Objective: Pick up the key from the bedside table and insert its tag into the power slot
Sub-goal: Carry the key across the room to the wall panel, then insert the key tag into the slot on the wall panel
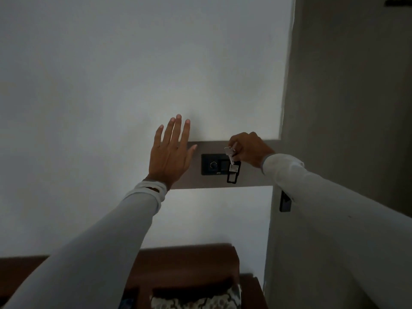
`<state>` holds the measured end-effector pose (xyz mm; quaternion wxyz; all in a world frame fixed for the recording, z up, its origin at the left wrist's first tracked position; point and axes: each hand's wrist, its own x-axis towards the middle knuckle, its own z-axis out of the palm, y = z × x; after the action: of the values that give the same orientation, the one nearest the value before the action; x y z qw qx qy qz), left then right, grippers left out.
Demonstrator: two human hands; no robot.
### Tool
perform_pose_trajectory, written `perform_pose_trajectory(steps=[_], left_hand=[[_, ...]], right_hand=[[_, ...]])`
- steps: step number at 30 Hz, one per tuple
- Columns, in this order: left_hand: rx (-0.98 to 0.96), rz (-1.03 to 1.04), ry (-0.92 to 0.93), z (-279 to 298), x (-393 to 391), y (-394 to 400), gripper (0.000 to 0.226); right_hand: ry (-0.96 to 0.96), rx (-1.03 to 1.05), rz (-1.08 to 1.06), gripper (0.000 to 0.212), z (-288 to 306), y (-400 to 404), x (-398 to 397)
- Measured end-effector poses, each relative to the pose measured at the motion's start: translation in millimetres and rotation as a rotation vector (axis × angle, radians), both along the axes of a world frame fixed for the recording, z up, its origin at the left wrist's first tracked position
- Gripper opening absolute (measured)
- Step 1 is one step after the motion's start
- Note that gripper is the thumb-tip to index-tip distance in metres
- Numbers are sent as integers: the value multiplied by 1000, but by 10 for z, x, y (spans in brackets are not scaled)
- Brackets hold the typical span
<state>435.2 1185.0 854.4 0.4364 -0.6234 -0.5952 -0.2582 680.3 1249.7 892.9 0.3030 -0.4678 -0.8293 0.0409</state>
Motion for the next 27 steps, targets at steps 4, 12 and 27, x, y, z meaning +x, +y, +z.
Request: perform_pose_trajectory(steps=[4,12,27], left_hand=[[14,3,10,16,21,397,68],[33,59,13,-114,130,1117,67],[101,74,78,269,-31,2137,66]], right_hand=[[18,22,19,38,58,424,-35],[-106,77,91,32,73,1228,-105],[-215,105,237,25,226,2044,-279]])
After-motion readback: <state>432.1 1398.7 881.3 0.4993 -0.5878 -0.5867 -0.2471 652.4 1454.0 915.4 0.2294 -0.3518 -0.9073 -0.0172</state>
